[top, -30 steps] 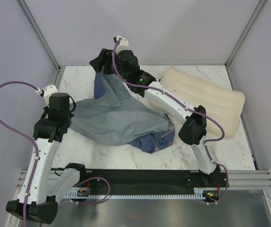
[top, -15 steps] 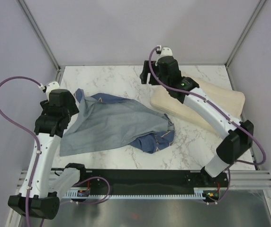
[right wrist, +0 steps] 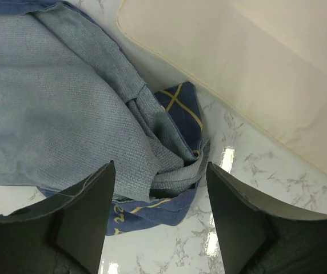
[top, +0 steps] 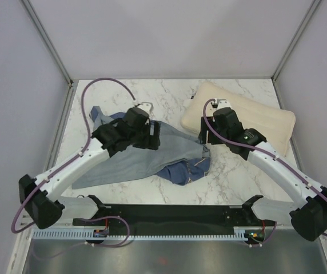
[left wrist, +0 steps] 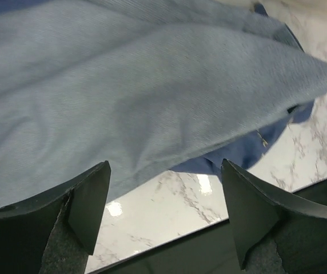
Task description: Put the pillow into the pillowcase
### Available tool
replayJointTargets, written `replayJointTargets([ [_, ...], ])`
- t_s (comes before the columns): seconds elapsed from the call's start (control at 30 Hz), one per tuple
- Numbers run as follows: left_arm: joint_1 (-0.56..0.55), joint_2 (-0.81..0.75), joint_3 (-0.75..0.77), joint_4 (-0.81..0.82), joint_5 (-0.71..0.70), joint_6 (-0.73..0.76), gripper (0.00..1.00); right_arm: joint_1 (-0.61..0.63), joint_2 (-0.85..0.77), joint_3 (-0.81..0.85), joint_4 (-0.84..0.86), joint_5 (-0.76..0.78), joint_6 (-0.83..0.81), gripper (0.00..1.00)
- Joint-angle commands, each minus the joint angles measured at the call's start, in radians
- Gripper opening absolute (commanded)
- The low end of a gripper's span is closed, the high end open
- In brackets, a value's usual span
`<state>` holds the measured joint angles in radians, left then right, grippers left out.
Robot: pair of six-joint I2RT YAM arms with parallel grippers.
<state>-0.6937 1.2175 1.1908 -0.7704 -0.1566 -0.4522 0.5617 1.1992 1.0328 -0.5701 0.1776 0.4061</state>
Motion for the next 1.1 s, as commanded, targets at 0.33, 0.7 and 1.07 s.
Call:
replayJointTargets([
  [0.33, -0.291, 0.290, 0.061, 0.048, 0.028, -0.075, 0.86, -0.013, -0.043, -0.151, 0.091, -0.110, 0.089, 0.72],
  [0.7, -0.362, 0.489, 0.125, 0.361, -0.038, 0.119, 0.81, -0.112, -0.017, -0.220, 0.212, -0.309, 0.161, 0.60],
  [1.07, -0.351, 0.493, 0.026, 0.395, -0.015, 0.116, 0.03, -0.140, -0.035, -0.238, 0.236, -0.319, 0.166, 0.54],
])
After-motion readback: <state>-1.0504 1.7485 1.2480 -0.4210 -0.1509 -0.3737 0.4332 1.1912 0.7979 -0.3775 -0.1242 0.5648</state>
